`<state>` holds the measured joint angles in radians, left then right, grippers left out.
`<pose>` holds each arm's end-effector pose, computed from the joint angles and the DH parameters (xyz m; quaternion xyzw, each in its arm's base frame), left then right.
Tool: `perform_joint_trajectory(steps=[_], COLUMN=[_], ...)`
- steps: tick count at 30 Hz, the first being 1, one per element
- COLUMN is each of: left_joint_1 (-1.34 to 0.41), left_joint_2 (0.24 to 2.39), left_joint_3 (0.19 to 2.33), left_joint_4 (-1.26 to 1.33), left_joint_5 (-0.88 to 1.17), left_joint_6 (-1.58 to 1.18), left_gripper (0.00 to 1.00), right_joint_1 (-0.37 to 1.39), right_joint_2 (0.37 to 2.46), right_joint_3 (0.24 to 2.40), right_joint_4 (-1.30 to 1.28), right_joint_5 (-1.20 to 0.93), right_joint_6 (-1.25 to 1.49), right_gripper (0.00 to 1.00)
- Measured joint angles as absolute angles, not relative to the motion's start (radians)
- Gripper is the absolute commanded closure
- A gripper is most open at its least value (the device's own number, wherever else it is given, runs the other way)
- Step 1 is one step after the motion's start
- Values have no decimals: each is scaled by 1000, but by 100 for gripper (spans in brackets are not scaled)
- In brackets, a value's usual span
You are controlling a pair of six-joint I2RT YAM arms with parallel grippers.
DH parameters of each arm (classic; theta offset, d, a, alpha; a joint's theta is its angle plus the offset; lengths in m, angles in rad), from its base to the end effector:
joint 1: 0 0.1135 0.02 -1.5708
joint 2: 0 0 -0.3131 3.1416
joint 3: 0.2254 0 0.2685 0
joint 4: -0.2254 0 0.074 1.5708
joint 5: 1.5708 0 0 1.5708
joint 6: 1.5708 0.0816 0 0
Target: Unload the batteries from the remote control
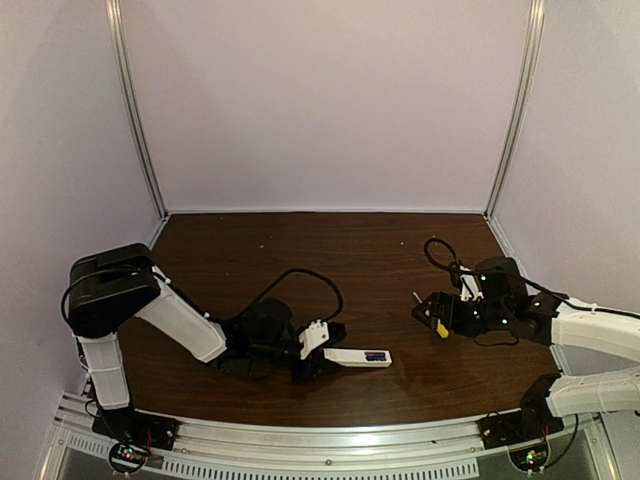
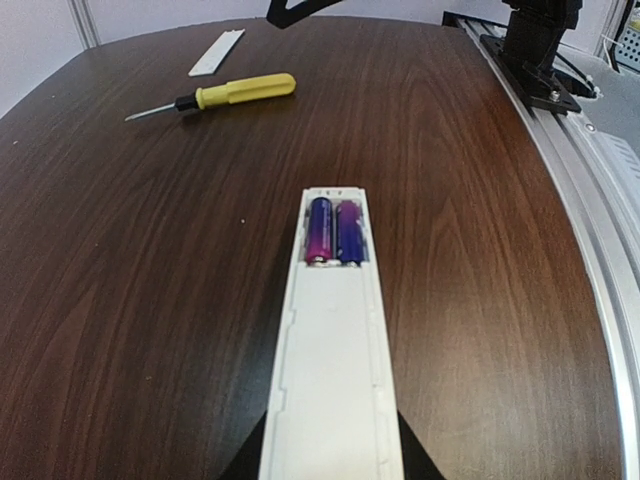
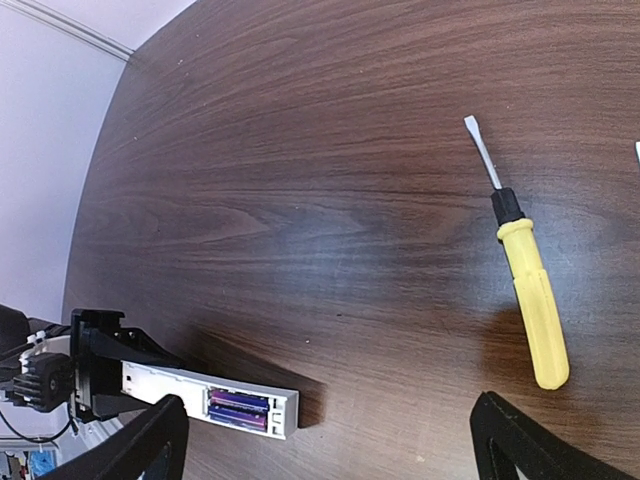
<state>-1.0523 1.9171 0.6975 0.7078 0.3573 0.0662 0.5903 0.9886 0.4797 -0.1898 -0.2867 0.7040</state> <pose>0.1753 -0.3649 0.1092 0.5267 0.6723 -0.3704 0.3653 0.1718 0.1429 0.2020 -0.0093 0.8991 0.3553 0.2554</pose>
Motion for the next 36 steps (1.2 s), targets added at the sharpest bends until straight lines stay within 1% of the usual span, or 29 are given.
perform_joint_trajectory(steps=[4,10,15,17,18,21,25,29,36], left_joint_1=[-1052,-1052,-1052,-1051,-1050,-1050,-1050,-1050,-1050], left_joint_2=[1917,1917,1917,1917,1917,1913,1890,1837,1720], left_joint_3=[698,697,696,695,694,690,672,641,578], left_joint_4=[709,709,709,709,709,709,708,711,744], left_joint_5=[356,356,352,349,348,344,336,303,207], left_joint_6=[70,71,76,78,78,78,78,72,34], left_gripper=[76,59,37,31,26,20,3,3,3], right_joint_1=[606,625,648,656,657,664,670,680,712], right_joint_2=[990,1001,1017,1021,1023,1025,1027,1027,1040], right_joint_3=[482,486,488,491,493,506,513,520,544], right_joint_4=[-190,-190,-191,-192,-193,-198,-208,-225,-303], right_joint_5=[-275,-254,-237,-230,-227,-218,-200,-167,-35], right_joint_6=[704,704,704,703,702,702,694,680,677], right_gripper=[0,0,0,0,0,0,0,0,0])
